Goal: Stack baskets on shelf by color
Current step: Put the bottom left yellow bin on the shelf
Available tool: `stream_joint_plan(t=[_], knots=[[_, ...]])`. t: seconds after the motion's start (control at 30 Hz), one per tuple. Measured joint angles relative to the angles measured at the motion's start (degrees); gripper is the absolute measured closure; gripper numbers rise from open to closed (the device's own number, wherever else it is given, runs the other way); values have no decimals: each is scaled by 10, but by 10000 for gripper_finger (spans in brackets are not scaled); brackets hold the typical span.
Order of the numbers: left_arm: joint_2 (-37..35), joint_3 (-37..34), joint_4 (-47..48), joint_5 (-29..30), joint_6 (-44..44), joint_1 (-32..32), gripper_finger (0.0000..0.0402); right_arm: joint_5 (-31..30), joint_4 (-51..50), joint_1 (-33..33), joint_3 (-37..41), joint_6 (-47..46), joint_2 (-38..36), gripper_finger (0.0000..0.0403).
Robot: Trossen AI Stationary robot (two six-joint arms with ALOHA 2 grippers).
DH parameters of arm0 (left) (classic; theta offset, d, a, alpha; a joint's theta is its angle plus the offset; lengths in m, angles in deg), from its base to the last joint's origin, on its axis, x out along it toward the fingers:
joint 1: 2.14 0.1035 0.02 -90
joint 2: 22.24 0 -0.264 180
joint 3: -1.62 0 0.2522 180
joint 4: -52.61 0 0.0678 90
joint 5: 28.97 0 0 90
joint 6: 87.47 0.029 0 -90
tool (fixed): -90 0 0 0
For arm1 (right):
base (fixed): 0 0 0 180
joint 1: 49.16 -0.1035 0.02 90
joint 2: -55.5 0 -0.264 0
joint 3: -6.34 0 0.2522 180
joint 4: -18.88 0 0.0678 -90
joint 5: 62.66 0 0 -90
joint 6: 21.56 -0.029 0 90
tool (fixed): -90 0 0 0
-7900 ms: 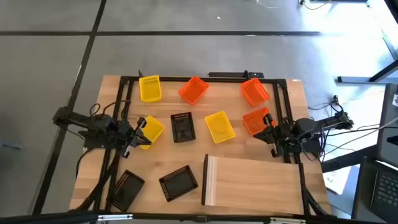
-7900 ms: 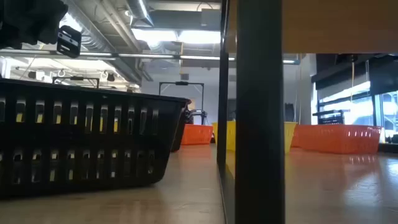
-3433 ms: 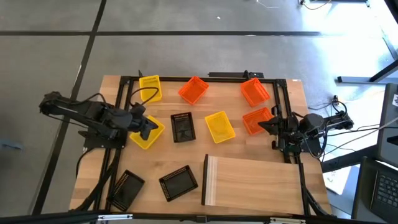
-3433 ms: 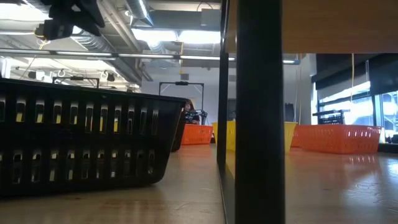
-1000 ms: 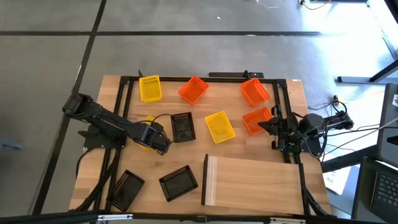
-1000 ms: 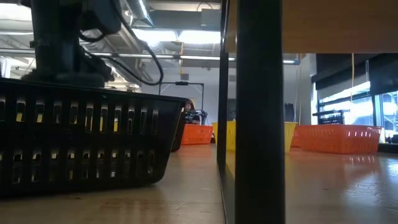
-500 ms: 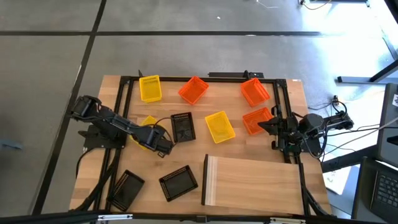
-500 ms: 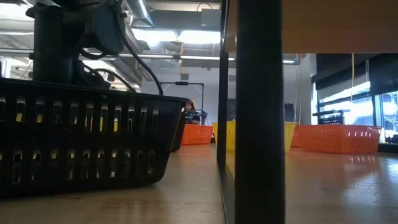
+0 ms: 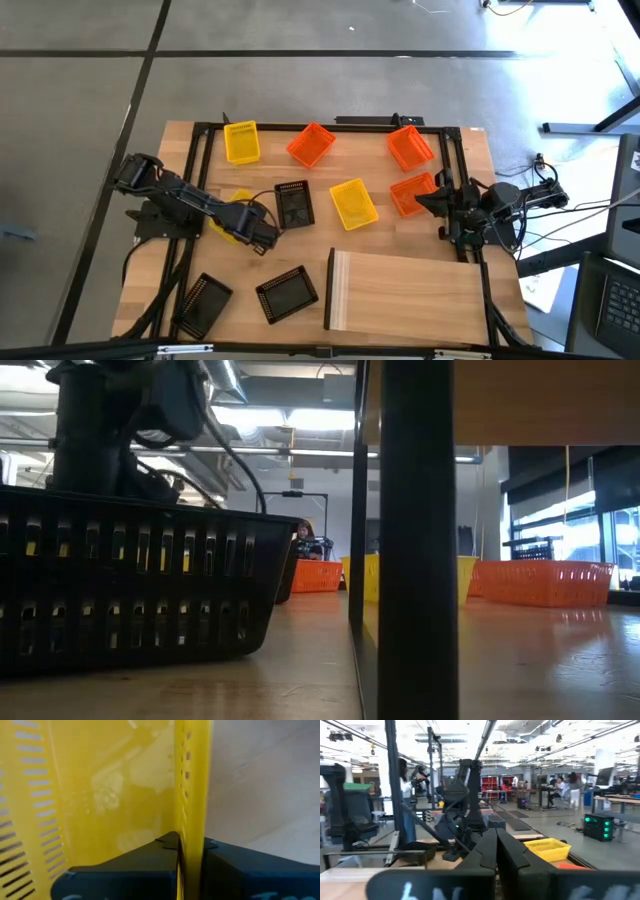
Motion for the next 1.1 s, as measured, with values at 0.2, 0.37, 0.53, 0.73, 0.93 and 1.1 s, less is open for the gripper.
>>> stream_joint_plan(t=[0.2, 0.37, 0.53, 0.73, 0.93, 1.1], knots=[[0, 39, 20, 5, 31, 0, 401, -100, 16, 0, 0, -17, 0, 402], [0, 91, 86, 14, 71, 0, 401, -158, -3, 0, -17, -3, 10, 402], [-1, 170, 204, 53, 82, 0, 401, -162, -48, 0, -57, -8, 56, 402], [-1, 296, 322, 107, 183, 0, 401, -173, -170, 0, -151, -72, 149, 402], [-1, 415, 346, 162, 299, 13, 401, -172, -322, 0, -278, -170, 253, 402], [6, 504, 315, 162, 497, 23, 401, -171, -432, 0, -377, -187, 324, 402]])
